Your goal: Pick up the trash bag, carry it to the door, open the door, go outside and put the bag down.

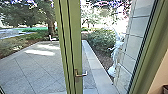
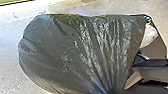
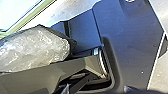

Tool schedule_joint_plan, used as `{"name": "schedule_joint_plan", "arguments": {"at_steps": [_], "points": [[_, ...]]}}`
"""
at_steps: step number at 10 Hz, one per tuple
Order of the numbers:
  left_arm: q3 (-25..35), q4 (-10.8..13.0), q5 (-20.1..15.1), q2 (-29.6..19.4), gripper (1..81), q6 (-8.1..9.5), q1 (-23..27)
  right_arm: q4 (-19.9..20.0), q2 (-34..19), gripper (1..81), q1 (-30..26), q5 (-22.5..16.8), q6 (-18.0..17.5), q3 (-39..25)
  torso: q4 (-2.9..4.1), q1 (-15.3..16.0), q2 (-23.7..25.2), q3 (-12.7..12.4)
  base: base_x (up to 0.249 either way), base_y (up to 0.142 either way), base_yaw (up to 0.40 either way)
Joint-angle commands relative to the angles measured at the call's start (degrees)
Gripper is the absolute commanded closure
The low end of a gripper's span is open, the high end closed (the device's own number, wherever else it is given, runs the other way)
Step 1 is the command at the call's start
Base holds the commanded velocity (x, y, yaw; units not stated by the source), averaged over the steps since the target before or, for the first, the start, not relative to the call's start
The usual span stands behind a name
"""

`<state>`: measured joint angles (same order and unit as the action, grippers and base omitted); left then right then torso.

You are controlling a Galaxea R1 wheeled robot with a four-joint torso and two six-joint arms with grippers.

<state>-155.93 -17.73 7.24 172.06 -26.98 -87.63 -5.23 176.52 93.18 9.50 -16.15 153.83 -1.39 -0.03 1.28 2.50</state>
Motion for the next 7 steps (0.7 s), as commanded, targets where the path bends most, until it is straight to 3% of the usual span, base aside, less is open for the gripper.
{"name": "schedule_joint_plan", "arguments": {"at_steps": [1,7], "points": [[-0.17,0.85,-3.46,-0.13,81.1,-0.27,2.59,-1.36,0.88,1.0,-1.64,-3.17,0.86,-0.56,0.00,0.03,0.00,0.00,0.000,0.000,0.257],[-0.17,1.47,-3.46,-0.04,81.1,-0.27,2.59,-1.36,0.88,1.0,-1.55,-3.08,0.86,-0.56,0.00,0.03,0.00,0.00,0.000,0.000,0.258]]}}
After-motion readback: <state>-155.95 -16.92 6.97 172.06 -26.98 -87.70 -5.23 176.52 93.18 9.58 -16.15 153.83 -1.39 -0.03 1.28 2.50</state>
